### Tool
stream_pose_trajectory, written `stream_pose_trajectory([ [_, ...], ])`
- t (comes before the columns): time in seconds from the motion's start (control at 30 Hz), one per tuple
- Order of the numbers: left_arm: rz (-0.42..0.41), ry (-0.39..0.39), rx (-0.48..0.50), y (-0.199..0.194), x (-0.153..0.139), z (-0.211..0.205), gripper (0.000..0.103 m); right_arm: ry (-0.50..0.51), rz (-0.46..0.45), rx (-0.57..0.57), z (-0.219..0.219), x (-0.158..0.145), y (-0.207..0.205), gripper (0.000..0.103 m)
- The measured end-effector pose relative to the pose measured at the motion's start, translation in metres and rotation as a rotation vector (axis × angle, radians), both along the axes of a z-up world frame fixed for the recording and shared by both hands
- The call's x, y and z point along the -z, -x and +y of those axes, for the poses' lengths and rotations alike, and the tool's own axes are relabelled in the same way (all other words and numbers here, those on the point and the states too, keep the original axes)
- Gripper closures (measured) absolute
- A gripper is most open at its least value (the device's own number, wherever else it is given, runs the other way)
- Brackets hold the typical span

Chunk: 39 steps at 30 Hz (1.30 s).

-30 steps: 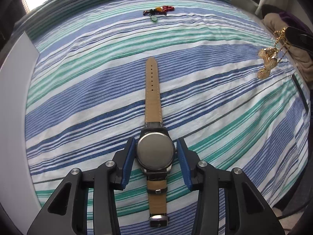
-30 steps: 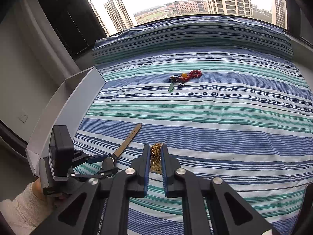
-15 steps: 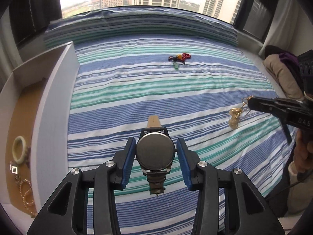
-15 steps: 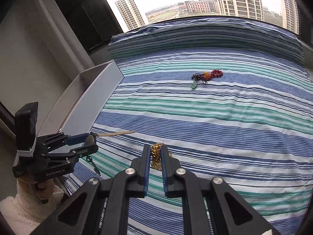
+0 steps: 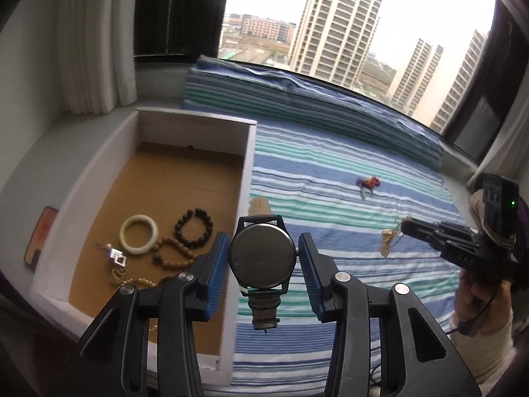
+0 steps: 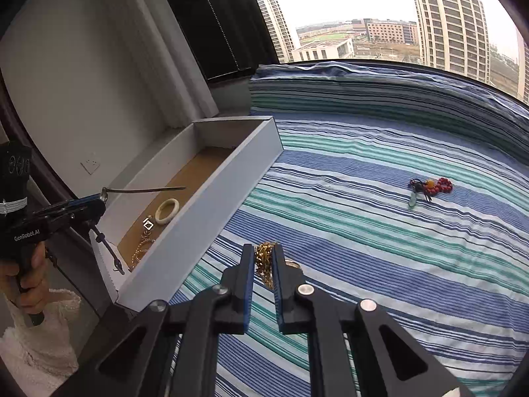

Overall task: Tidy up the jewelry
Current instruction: 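Carry the watch and gold chain into the white box and release both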

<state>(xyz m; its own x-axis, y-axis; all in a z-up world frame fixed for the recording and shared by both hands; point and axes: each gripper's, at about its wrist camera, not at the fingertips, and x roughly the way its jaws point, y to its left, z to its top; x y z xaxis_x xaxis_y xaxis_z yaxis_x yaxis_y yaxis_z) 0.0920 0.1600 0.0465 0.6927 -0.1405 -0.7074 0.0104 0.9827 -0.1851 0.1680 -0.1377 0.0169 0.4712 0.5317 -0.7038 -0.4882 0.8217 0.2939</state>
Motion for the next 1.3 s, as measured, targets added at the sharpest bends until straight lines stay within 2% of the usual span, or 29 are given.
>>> stream_pose_trajectory([
  [0.2,0.021,-0.033,-0.183,-0.005,0.003,0.078,0.060,-0.011,-0.063,-0.143,0.089,-0.030,-0.011,0.093],
  [0.3,0.054,-0.053,-0.224,-0.026,0.015,0.105,0.060,0.001,-0.074,-0.203,0.136,-0.037,-0.021,0.093],
  [0.4,0.087,-0.062,-0.222,-0.057,0.029,0.120,0.060,0.010,-0.064,-0.234,0.180,-0.037,-0.042,0.093],
  [0.53,0.119,-0.075,-0.218,-0.102,0.048,0.130,0.060,0.048,-0.040,-0.226,0.225,-0.021,-0.081,0.093],
  [0.7,0.129,-0.039,-0.218,-0.153,0.066,0.142,0.060,0.154,0.001,-0.207,0.268,0.016,-0.125,0.093],
  [0.83,0.141,-0.036,-0.213,-0.184,0.082,0.141,0.060,0.249,-0.010,-0.165,0.286,0.041,-0.147,0.092],
  [0.93,0.154,-0.046,-0.216,-0.201,0.094,0.137,0.060,0.276,0.005,-0.135,0.288,0.056,-0.162,0.092],
  [1.13,0.169,-0.052,-0.229,-0.222,0.116,0.131,0.060,0.284,0.023,-0.093,0.285,0.077,-0.182,0.090],
  [1.2,0.182,-0.031,-0.241,-0.227,0.120,0.133,0.059,0.266,0.024,-0.074,0.282,0.080,-0.188,0.089],
  [1.23,0.187,-0.021,-0.254,-0.229,0.121,0.135,0.053,0.258,0.024,-0.062,0.279,0.080,-0.189,0.089],
  [1.27,0.182,-0.014,-0.268,-0.229,0.119,0.136,0.045,0.244,0.025,-0.053,0.276,0.079,-0.191,0.082],
  [1.3,0.164,-0.011,-0.277,-0.227,0.115,0.137,0.031,0.232,0.026,-0.044,0.272,0.076,-0.190,0.067],
])
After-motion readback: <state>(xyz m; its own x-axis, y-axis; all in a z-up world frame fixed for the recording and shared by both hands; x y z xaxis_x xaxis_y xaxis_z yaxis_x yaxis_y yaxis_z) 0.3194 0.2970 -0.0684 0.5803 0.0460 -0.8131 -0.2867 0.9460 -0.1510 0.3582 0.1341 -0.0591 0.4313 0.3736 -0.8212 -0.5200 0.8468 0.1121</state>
